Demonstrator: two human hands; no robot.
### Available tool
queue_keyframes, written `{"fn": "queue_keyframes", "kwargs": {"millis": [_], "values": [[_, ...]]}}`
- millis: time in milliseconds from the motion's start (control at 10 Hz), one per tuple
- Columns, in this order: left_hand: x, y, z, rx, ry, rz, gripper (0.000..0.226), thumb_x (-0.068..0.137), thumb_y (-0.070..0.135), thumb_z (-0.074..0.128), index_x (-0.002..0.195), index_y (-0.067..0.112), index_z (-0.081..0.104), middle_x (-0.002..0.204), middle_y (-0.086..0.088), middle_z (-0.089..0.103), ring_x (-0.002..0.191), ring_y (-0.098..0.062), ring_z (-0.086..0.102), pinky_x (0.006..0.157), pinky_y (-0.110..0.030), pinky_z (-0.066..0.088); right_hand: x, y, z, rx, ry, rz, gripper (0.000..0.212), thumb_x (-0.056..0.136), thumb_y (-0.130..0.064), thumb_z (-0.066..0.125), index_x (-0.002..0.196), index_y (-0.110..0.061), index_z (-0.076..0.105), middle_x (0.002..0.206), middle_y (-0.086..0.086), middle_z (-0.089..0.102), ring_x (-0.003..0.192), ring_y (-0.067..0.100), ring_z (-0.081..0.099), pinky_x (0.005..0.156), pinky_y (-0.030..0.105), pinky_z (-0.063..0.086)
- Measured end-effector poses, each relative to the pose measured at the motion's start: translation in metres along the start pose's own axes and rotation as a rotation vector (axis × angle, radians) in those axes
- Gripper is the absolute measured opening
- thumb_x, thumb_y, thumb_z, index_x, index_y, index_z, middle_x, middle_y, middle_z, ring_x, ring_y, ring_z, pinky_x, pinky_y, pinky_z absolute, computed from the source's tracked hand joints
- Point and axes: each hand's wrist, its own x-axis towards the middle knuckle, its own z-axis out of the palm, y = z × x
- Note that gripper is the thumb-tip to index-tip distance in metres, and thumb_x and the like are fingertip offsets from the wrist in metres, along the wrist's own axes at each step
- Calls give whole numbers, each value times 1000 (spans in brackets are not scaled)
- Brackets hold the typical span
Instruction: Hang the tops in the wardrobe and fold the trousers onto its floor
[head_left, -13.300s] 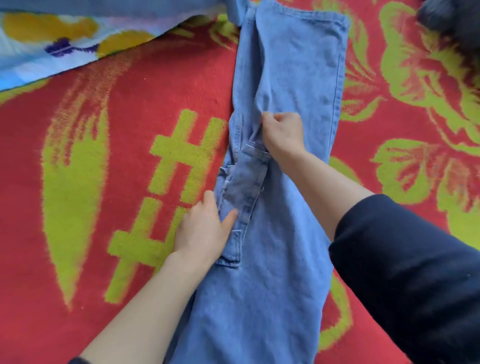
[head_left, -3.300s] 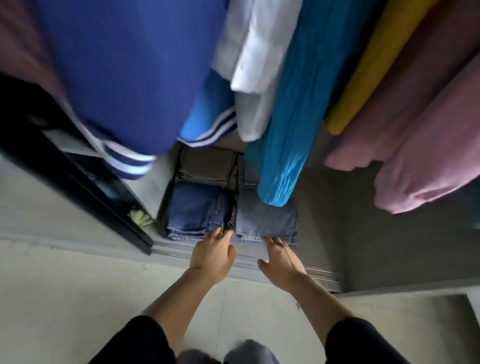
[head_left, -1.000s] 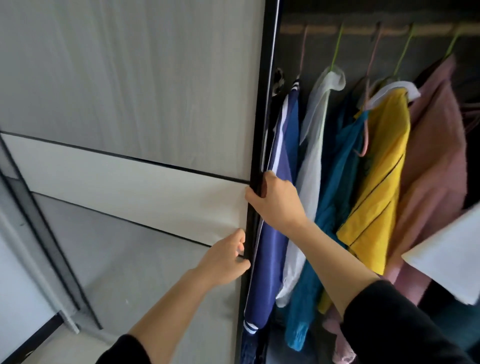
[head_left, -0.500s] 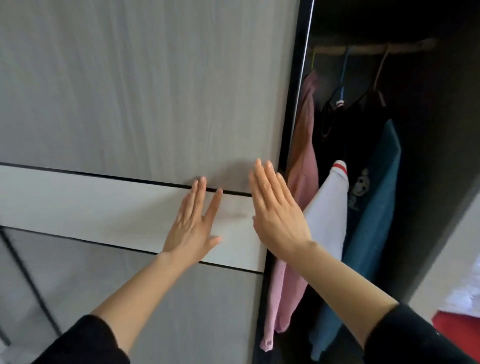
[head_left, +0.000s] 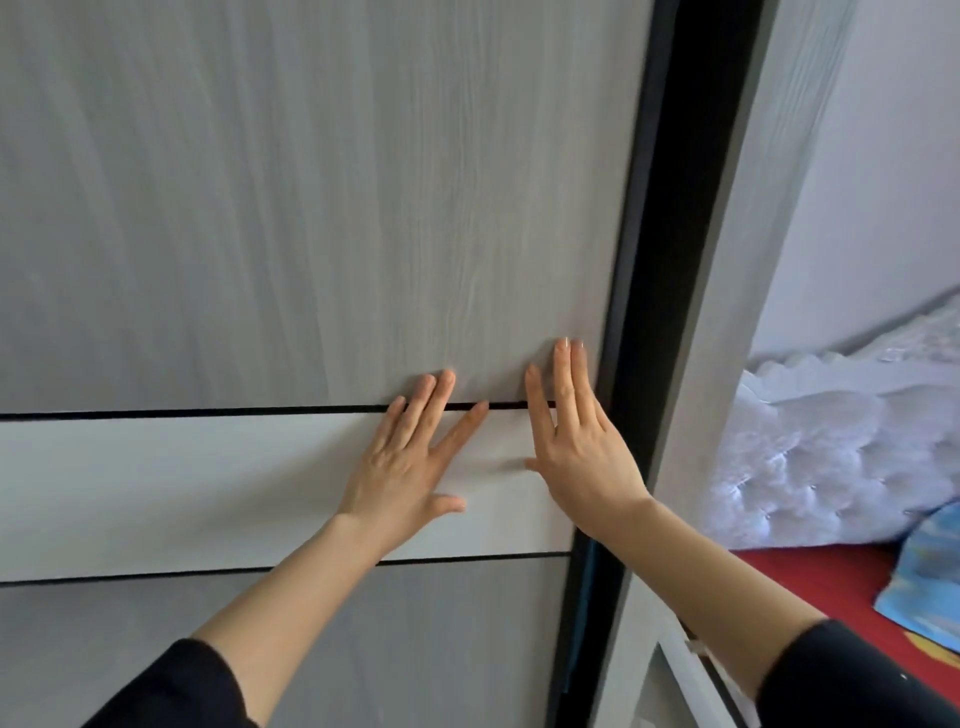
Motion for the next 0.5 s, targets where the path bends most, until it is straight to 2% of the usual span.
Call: {"fn": "queue_keyframes", "kwargs": {"millis": [100, 200, 300, 400, 500], "values": [[14, 18, 4, -13, 9, 32, 139, 47, 67, 80, 153, 29, -2, 159, -11, -15, 148, -25, -11, 118, -39, -8, -7, 18, 0, 14, 8, 35, 78, 73, -13, 82, 136, 13, 43, 142, 41, 31, 134, 53, 31, 110, 48, 35], [22, 35, 6, -29, 19, 41, 139, 46, 67, 80, 153, 29, 1, 159, -10, -16, 148, -24, -12, 118, -38, -10, -14, 29, 1, 58, 21, 72, 70, 77, -5, 76, 135, 14, 43, 143, 40, 30, 135, 50, 33, 103, 45, 45], [29, 47, 8, -32, 48, 43, 138, 45, 67, 81, 153, 29, 5, 160, -10, -14, 148, -23, -12, 119, -38, -11, -20, 37, 0, 82, 22, 93, 66, 80, -2, 71, 136, 15, 41, 145, 39, 28, 137, 49, 30, 108, 45, 39], [34, 54, 9, -21, 81, 53, 140, 43, 66, 82, 153, 28, 6, 160, -10, -9, 148, -23, -12, 118, -38, -8, -22, 46, -8, 243, 14, 119, 67, 77, -2, 72, 135, 13, 44, 147, 35, 30, 138, 46, 30, 109, 43, 36], [36, 54, 12, -99, 102, 78, 137, 40, 62, 86, 151, 27, 14, 159, -8, -2, 148, -23, -10, 118, -38, -5, -25, 55, -24, 437, 87, 122, 65, 81, -8, 72, 138, 8, 44, 150, 21, 35, 142, 33, 31, 108, 39, 40]]}}
